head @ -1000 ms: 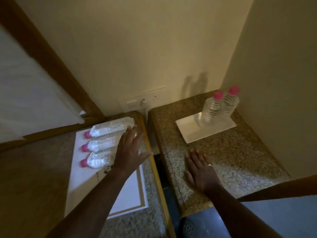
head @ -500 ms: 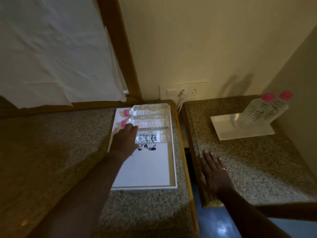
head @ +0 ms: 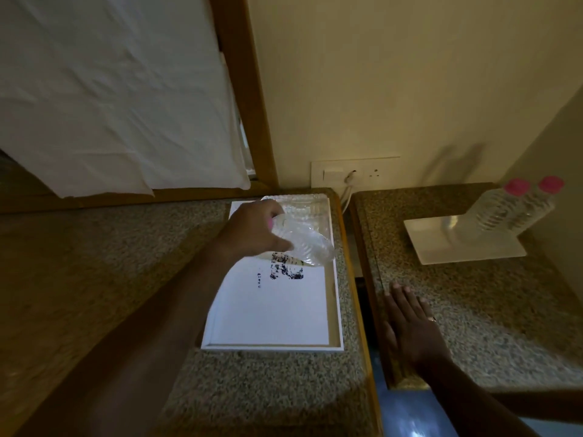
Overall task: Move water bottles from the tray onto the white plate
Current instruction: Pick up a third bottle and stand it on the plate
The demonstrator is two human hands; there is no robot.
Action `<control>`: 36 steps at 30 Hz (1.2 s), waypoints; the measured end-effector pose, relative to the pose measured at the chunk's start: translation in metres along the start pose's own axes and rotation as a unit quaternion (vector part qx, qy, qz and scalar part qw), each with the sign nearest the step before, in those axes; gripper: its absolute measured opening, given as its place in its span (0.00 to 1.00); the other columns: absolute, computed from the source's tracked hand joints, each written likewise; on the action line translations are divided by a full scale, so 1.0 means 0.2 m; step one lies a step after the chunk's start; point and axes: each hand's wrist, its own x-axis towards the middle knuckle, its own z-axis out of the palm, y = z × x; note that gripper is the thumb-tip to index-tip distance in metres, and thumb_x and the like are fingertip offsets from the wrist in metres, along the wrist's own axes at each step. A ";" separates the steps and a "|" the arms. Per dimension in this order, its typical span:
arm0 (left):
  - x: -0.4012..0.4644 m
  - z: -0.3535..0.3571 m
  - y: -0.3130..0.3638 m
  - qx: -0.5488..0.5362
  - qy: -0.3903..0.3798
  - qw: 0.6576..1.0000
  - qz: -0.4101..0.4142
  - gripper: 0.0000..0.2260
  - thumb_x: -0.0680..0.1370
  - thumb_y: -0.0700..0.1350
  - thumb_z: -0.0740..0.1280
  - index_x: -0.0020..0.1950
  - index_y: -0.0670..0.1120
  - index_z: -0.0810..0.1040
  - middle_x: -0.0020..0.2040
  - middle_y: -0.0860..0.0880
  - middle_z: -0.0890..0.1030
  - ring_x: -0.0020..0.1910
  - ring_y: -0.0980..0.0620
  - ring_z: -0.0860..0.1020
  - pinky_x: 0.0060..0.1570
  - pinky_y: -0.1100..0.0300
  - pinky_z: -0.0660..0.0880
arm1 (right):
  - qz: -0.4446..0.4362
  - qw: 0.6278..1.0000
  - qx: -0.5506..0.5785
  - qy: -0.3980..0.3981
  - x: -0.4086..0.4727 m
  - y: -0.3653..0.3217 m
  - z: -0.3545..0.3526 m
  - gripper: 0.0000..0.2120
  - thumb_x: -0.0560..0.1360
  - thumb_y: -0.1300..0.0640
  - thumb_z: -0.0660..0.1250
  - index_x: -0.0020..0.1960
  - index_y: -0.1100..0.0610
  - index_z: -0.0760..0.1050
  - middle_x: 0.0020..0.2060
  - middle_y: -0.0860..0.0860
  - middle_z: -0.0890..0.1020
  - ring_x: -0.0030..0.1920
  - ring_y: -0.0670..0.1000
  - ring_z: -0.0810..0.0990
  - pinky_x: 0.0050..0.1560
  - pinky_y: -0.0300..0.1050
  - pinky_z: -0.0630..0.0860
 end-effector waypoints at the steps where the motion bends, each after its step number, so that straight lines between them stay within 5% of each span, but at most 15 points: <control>1: 0.01 0.00 0.05 -0.020 0.008 1.000 0.009 0.33 0.58 0.57 0.83 0.58 0.51 0.78 0.56 0.52 0.80 0.51 0.55 0.77 0.43 0.64 0.70 | -0.001 1.000 0.000 0.001 0.00 0.00 0.00 0.34 0.81 0.39 0.41 0.73 0.61 0.65 0.74 0.61 0.63 0.74 0.64 0.61 0.69 0.66 0.59; 5: -0.01 0.10 0.16 -0.191 0.102 0.976 -0.015 0.25 0.58 0.54 0.83 0.50 0.57 0.76 0.51 0.55 0.79 0.48 0.56 0.78 0.42 0.64 0.76 | 0.006 1.000 0.008 0.001 0.01 0.00 0.00 0.31 0.79 0.42 0.50 0.74 0.60 0.65 0.74 0.59 0.62 0.74 0.63 0.60 0.70 0.64 0.56; 9: -0.01 0.26 0.22 -0.316 0.178 0.929 -0.072 0.25 0.60 0.53 0.83 0.52 0.58 0.76 0.51 0.55 0.81 0.51 0.56 0.79 0.49 0.64 0.76 | 0.007 1.000 0.027 0.013 0.01 0.01 0.01 0.29 0.77 0.45 0.54 0.74 0.58 0.65 0.75 0.59 0.63 0.75 0.60 0.58 0.71 0.62 0.57; 11: 0.00 0.31 0.22 -0.320 0.162 0.929 -0.093 0.27 0.61 0.54 0.82 0.56 0.54 0.77 0.51 0.52 0.83 0.52 0.52 0.81 0.53 0.54 0.78 | 0.004 0.999 0.031 0.008 0.01 0.02 0.01 0.29 0.77 0.45 0.54 0.74 0.59 0.66 0.74 0.60 0.64 0.74 0.62 0.60 0.70 0.64 0.58; 14: 0.01 0.33 0.20 -0.322 0.168 0.925 -0.111 0.27 0.61 0.53 0.82 0.56 0.52 0.76 0.51 0.50 0.83 0.52 0.50 0.81 0.52 0.53 0.79 | 0.002 0.999 0.033 0.014 0.01 0.02 0.00 0.29 0.77 0.45 0.55 0.73 0.59 0.66 0.74 0.60 0.65 0.73 0.63 0.62 0.69 0.64 0.60; 19: 0.04 0.28 0.25 -0.232 0.193 0.950 -0.085 0.24 0.63 0.55 0.81 0.53 0.53 0.74 0.43 0.62 0.77 0.41 0.70 0.75 0.35 0.78 0.69 | 0.006 0.999 0.048 0.015 0.01 0.01 -0.01 0.29 0.77 0.46 0.54 0.74 0.59 0.66 0.74 0.59 0.65 0.74 0.62 0.61 0.71 0.63 0.61; 24: 0.13 0.26 0.50 -0.276 0.195 0.941 -0.020 0.19 0.61 0.55 0.81 0.45 0.59 0.75 0.40 0.61 0.80 0.41 0.66 0.79 0.38 0.71 0.72 | 0.004 0.998 0.055 0.019 -0.01 0.04 -0.05 0.28 0.78 0.47 0.54 0.73 0.61 0.67 0.73 0.60 0.67 0.73 0.64 0.63 0.69 0.67 0.63; 32: 0.37 0.58 1.04 -0.319 0.118 0.937 0.081 0.26 0.57 0.58 0.80 0.52 0.57 0.77 0.49 0.51 0.84 0.50 0.49 0.83 0.52 0.46 0.80 | 0.067 0.996 0.037 0.051 -0.11 0.39 -0.09 0.29 0.79 0.45 0.53 0.75 0.58 0.62 0.74 0.58 0.64 0.75 0.61 0.60 0.74 0.60 0.55; 36: 0.48 0.81 1.18 -0.285 0.076 0.950 0.101 0.25 0.57 0.60 0.79 0.50 0.62 0.75 0.44 0.61 0.82 0.45 0.67 0.80 0.44 0.67 0.76 | 0.081 0.994 0.037 0.069 -0.14 0.51 -0.07 0.29 0.80 0.43 0.52 0.77 0.54 0.58 0.76 0.55 0.61 0.76 0.58 0.57 0.75 0.58 0.53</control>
